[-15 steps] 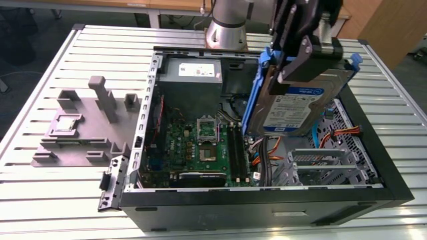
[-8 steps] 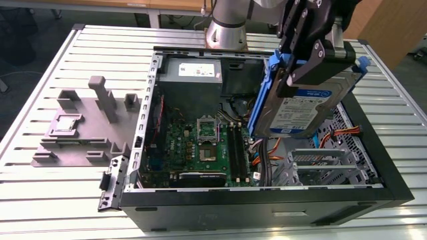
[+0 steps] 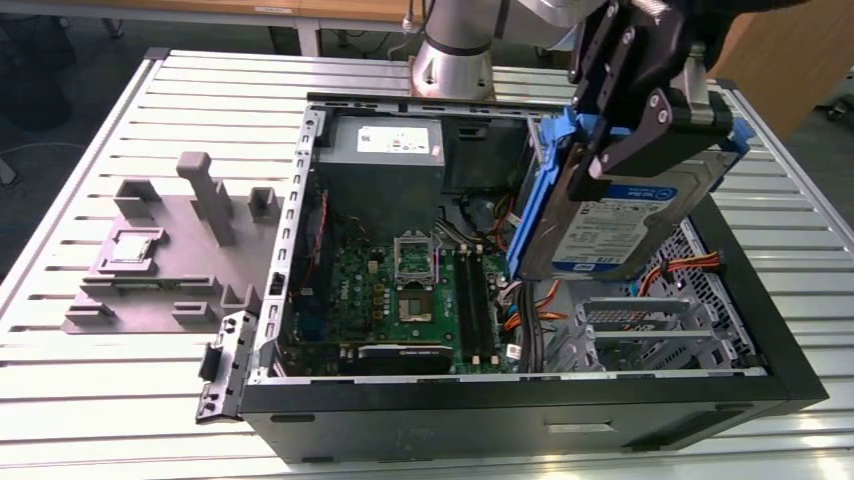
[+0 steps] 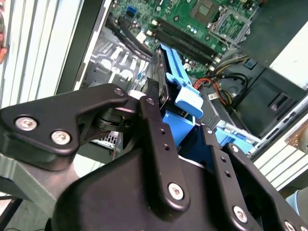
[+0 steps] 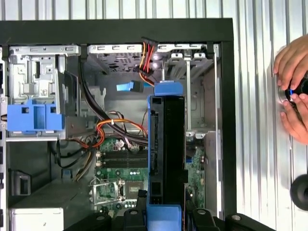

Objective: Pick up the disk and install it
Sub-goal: 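Insert the disk into the insertion slot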

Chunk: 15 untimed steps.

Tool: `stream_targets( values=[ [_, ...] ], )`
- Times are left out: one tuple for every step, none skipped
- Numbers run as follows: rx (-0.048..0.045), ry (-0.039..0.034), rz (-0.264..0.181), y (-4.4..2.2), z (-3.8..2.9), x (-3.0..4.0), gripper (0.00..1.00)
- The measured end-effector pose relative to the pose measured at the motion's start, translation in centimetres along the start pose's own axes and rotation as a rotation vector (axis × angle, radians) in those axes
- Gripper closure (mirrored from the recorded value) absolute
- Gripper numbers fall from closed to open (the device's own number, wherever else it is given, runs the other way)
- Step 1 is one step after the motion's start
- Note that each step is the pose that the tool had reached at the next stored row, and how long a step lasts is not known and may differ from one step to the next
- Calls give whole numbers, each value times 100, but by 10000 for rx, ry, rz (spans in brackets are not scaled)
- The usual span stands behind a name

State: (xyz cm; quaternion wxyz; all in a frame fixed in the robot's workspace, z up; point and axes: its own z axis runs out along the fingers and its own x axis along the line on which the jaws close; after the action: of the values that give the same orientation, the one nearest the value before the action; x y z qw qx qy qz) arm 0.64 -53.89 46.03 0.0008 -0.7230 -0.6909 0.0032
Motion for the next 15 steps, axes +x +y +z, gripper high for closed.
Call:
stream_targets(
  values=[
    [0,1,0,29,1,1,63],
    [0,2,2,57,2,2,63],
    [-1,3,1,82,2,4,63],
    [0,2,1,105,2,5,63],
    [0,2,0,121,3,5,63],
    [0,3,1,134,4,6,63],
    [0,2,2,147,4,7,63],
    [0,2,3,161,4,7,63],
    [0,2,3,175,5,8,63],
    [0,1,3,191,6,8,63],
    [0,2,4,204,7,8,63],
    [0,2,4,214,8,8,63],
    [0,0,4,220,9,6,63],
    [1,-2,4,223,10,2,63],
    [0,-5,4,225,10,-4,63]
  ],
)
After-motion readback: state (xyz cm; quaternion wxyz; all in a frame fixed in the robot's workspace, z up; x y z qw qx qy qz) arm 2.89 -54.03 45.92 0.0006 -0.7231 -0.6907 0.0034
